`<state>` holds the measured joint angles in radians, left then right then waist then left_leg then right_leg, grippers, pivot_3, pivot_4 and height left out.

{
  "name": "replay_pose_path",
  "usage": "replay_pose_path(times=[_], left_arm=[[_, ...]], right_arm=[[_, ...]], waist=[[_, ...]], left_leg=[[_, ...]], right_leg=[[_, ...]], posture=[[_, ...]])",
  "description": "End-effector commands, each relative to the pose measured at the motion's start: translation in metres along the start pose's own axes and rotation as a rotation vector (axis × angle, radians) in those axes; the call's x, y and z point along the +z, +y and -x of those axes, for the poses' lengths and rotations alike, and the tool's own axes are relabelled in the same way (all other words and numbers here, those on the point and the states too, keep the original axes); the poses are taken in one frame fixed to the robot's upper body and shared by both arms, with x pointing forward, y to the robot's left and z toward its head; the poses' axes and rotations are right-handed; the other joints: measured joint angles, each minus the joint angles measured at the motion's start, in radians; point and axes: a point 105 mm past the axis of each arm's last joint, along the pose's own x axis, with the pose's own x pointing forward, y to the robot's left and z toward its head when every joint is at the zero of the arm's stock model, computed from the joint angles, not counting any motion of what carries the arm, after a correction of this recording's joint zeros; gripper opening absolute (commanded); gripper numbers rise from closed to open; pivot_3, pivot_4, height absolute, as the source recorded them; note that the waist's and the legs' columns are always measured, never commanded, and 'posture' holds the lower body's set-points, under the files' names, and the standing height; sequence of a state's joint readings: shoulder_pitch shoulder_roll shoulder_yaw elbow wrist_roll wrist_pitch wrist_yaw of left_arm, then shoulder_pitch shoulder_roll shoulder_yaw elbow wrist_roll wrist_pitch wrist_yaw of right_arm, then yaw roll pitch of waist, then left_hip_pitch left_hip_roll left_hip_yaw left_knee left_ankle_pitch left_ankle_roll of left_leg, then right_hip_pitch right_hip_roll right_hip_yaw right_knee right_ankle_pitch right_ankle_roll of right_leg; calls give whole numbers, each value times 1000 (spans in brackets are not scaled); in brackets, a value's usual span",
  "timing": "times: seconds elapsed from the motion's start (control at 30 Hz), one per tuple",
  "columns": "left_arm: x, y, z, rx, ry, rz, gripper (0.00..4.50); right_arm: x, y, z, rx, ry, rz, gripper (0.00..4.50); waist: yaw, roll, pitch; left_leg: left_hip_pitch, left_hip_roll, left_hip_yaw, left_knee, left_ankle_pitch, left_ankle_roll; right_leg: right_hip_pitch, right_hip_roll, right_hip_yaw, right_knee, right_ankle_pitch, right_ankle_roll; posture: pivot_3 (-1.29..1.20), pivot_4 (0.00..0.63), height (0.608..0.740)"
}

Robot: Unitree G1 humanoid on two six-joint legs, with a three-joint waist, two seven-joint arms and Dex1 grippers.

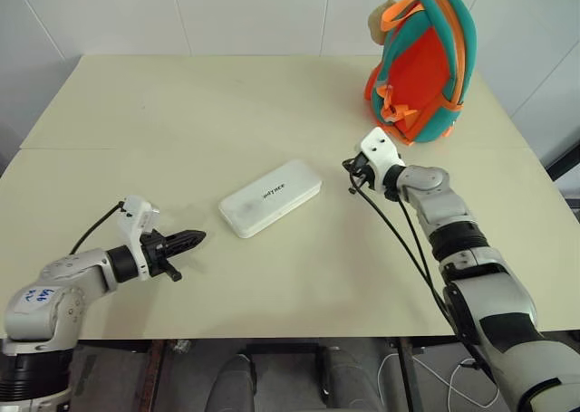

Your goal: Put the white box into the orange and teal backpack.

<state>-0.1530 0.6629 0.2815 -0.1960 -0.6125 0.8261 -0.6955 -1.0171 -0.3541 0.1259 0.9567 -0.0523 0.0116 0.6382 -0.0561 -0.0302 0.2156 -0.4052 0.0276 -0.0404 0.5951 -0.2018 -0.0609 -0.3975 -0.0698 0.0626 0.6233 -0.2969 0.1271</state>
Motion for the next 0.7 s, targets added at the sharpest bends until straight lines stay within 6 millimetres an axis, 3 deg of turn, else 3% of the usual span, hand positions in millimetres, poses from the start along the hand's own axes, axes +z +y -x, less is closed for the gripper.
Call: replay_pose_path(times=[0.03, 0.7], left_arm=[[5, -1, -7, -1, -45, 3, 13], [2, 22, -55, -21, -133, 52, 13]], right_arm=[[11, -2, -5, -22, -31, 24, 0], [26, 34, -20, 118, -112, 4, 0]], waist=[[0, 0, 0], [-1, 0, 0]], left_leg=[[0, 0, 0, 0, 0, 0], [1, 1, -1, 1, 2, -3]], right_leg=[[0, 0, 0, 0, 0, 0], [0, 2, 0, 4, 0, 0]], posture=[[0, 150, 740], [0, 150, 740]])
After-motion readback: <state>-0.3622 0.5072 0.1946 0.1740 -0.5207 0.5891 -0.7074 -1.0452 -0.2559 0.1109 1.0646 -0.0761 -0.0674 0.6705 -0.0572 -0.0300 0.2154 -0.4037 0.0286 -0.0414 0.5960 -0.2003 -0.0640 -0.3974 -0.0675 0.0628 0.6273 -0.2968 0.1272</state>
